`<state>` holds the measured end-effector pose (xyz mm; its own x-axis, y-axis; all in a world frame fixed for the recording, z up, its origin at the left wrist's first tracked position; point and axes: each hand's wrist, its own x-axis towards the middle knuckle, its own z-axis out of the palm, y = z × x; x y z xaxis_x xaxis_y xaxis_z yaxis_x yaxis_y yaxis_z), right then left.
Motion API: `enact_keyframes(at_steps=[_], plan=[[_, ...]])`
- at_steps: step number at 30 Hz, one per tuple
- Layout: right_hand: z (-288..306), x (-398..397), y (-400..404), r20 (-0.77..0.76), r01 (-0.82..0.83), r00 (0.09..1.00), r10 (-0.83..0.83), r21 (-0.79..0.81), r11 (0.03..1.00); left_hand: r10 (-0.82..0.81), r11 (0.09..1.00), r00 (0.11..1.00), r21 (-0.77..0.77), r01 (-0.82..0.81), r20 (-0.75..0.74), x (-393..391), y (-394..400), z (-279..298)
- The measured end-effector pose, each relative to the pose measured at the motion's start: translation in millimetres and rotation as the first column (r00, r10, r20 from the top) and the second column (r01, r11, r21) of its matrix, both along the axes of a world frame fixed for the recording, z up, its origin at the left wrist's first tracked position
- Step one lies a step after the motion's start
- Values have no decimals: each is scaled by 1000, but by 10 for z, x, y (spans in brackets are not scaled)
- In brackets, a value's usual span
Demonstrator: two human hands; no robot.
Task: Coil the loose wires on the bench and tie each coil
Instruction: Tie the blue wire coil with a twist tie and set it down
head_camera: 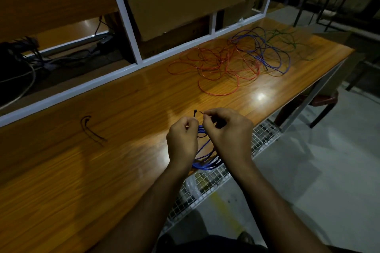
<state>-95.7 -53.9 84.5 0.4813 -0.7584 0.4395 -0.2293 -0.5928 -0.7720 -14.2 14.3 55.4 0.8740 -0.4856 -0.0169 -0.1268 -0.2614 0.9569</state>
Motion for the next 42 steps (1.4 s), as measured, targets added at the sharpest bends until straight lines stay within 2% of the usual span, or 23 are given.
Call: enact_keyframes(at_steps=[6,10,15,21,28,32,36,40,42], plan=[[-20,52,-16,-35,-4,999,-1,-141,990,14,1000,999,-12,-13,41,-11,22,2],[-49,65,-29,-66,-25,998,15,-147,989,-16,999,1000,-50,17,19,-20,39,-3],[-102,60,-26,-93,-34,995,22,-126,991,-87,992,988,-98,74,-130,-27,62,-7],[-148,24,-1,-91,-36,996,22,-158,987,-75,991,989,-121,60,-130,-27,72,-18],[-167,18,-3,-40,-47,998,42,-132,990,-121,988,985,-110,107,-127,-42,80,-41],[-138,43,-12,-10,-135,991,135,-136,982,-131,986,978,-126,111,-162,-51,85,-37],[-172,58,-3,-24,-167,986,166,-78,983,-141,985,977,-123,122,-162,-39,102,-31],[-157,68,-17,18,-193,981,193,44,980,-135,986,977,-118,116,-163,-40,121,-32],[-145,53,-12,22,-154,988,154,11,988,-118,987,980,-126,98,-160,-44,127,-27]])
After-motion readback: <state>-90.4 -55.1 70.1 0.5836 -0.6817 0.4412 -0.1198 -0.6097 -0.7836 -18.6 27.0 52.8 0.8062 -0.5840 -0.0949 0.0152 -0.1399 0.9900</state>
